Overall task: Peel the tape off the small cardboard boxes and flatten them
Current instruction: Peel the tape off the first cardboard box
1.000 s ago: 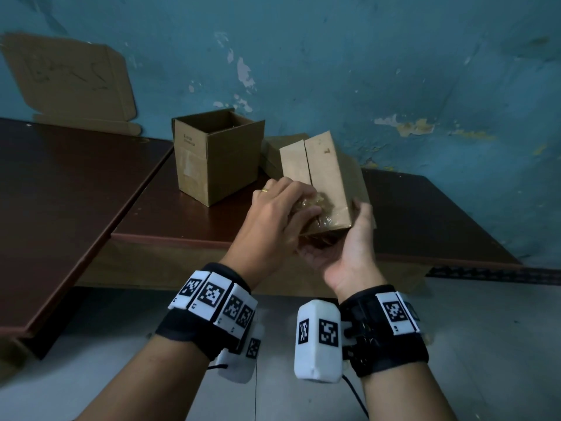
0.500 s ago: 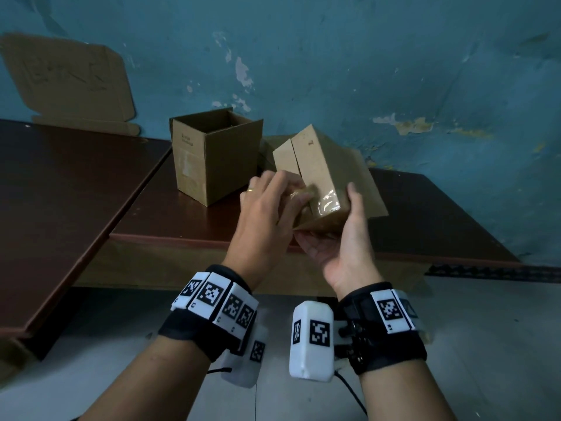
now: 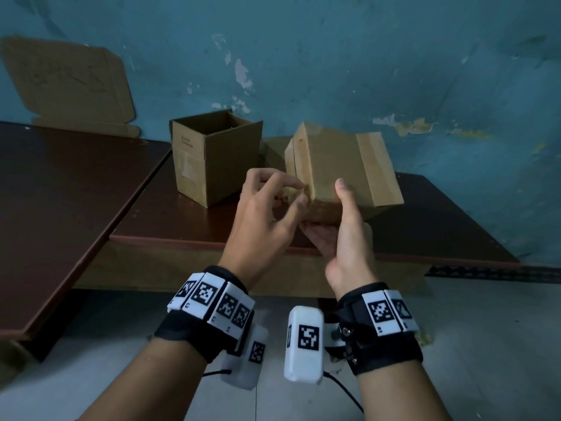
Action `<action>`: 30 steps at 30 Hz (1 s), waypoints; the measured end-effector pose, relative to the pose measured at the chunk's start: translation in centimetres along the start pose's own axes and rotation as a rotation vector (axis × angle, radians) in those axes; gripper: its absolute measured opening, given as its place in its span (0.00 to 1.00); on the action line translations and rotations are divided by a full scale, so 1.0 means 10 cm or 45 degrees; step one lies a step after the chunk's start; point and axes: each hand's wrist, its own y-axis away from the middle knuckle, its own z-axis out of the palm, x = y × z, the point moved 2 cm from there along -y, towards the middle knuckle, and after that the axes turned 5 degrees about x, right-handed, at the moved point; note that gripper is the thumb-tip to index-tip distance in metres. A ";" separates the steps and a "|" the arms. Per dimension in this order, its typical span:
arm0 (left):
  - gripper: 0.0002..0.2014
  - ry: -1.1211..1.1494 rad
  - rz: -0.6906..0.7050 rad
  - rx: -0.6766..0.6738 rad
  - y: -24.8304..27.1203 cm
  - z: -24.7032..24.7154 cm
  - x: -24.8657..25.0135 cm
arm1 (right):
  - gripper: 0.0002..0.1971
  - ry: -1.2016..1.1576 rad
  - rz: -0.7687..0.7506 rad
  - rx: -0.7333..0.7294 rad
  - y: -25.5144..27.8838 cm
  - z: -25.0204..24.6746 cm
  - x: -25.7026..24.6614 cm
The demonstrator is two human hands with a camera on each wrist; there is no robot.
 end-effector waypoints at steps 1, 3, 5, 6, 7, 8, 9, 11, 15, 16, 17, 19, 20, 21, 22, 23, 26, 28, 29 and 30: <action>0.10 0.008 0.002 -0.017 0.01 0.01 -0.01 | 0.46 -0.017 -0.012 0.005 0.00 0.00 -0.01; 0.13 0.021 0.006 -0.034 0.02 0.04 -0.03 | 0.43 -0.040 -0.027 0.025 0.01 0.00 -0.03; 0.16 0.032 0.001 -0.032 0.02 0.04 -0.04 | 0.42 -0.053 -0.040 0.040 0.02 0.01 -0.04; 0.16 0.036 -0.003 -0.033 0.01 0.05 -0.05 | 0.42 -0.058 -0.044 0.044 0.03 0.01 -0.05; 0.16 0.032 -0.003 -0.037 0.01 0.05 -0.04 | 0.41 -0.060 -0.046 0.046 0.03 0.00 -0.05; 0.16 0.020 0.001 -0.040 0.01 0.05 -0.04 | 0.41 -0.060 -0.044 0.045 0.03 0.00 -0.06; 0.16 0.006 0.005 -0.042 0.01 0.05 -0.04 | 0.41 -0.056 -0.043 0.044 0.04 0.00 -0.06; 0.13 -0.003 0.006 -0.032 0.01 0.04 -0.02 | 0.41 -0.033 -0.045 0.044 0.05 0.00 -0.07; 0.06 0.055 -0.056 -0.004 -0.02 -0.01 0.00 | 0.39 0.014 -0.045 0.034 0.06 -0.01 -0.07; 0.05 0.058 -0.074 -0.006 -0.03 -0.01 -0.01 | 0.40 0.032 -0.042 0.034 0.06 -0.01 -0.07; 0.04 0.064 -0.096 -0.013 -0.05 -0.02 -0.02 | 0.40 0.051 -0.037 0.034 0.06 -0.01 -0.06; 0.02 0.075 -0.129 -0.044 -0.07 -0.03 -0.04 | 0.41 0.094 -0.028 0.029 0.05 -0.02 -0.06; 0.02 0.072 -0.132 -0.066 -0.08 -0.04 -0.05 | 0.41 0.119 -0.024 0.026 0.05 -0.02 -0.05; 0.02 0.068 -0.132 -0.093 -0.09 -0.05 -0.06 | 0.41 0.142 -0.024 0.021 0.05 -0.03 -0.05; 0.02 0.068 -0.130 -0.118 -0.09 -0.06 -0.07 | 0.41 0.162 -0.028 0.016 0.05 -0.03 -0.05; 0.03 0.069 -0.126 -0.138 -0.10 -0.06 -0.07 | 0.41 0.179 -0.038 0.011 0.04 -0.03 -0.05; 0.10 0.097 -0.104 -0.169 -0.09 -0.07 -0.08 | 0.38 0.217 -0.077 -0.002 0.04 -0.03 -0.04; 0.13 0.121 -0.097 -0.171 -0.10 -0.08 -0.09 | 0.38 0.220 -0.086 0.007 0.05 -0.02 -0.03; 0.14 0.129 -0.099 -0.177 -0.11 -0.08 -0.09 | 0.38 0.223 -0.088 0.011 0.04 -0.02 -0.02; 0.14 0.137 -0.102 -0.186 -0.11 -0.08 -0.10 | 0.38 0.227 -0.086 0.018 0.04 -0.02 -0.02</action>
